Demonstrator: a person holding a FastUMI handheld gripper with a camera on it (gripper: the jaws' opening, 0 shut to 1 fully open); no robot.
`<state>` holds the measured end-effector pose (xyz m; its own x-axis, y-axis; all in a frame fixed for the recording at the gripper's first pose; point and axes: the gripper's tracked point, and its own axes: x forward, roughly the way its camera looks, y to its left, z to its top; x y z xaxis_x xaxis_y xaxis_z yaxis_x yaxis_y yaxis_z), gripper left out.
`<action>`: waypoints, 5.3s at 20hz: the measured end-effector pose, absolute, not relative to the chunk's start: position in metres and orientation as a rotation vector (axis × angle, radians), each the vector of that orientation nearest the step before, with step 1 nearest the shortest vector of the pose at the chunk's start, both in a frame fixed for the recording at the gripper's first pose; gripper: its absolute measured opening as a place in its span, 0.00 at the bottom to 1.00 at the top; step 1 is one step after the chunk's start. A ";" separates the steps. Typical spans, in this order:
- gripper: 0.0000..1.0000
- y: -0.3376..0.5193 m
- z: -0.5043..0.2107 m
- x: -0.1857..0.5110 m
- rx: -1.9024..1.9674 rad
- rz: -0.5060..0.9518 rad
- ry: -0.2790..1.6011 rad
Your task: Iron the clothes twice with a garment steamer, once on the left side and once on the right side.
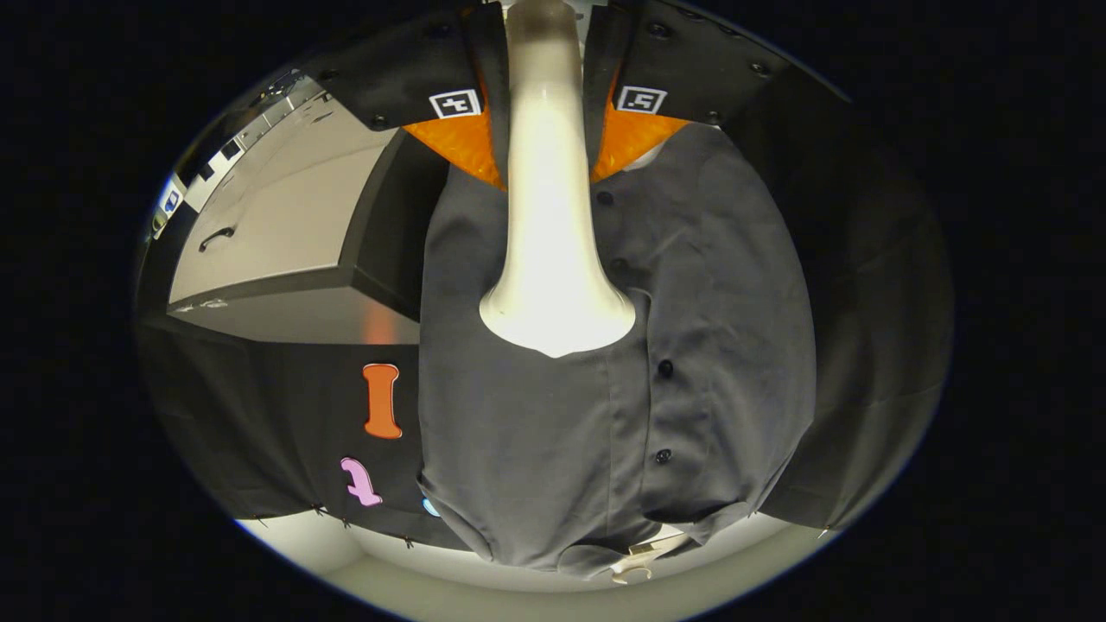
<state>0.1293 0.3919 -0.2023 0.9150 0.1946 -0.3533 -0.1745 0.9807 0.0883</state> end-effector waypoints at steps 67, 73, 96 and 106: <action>0.43 0.563 -0.038 0.144 0.004 0.518 0.076; 0.43 0.563 -0.070 0.132 -0.011 0.527 0.131; 0.43 0.557 -0.208 0.082 -0.047 0.555 0.407; 0.43 0.550 -0.261 0.064 -0.057 0.532 0.514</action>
<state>0.0641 0.5502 -0.2611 0.7388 0.4703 -0.4826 -0.4983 0.8635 0.0786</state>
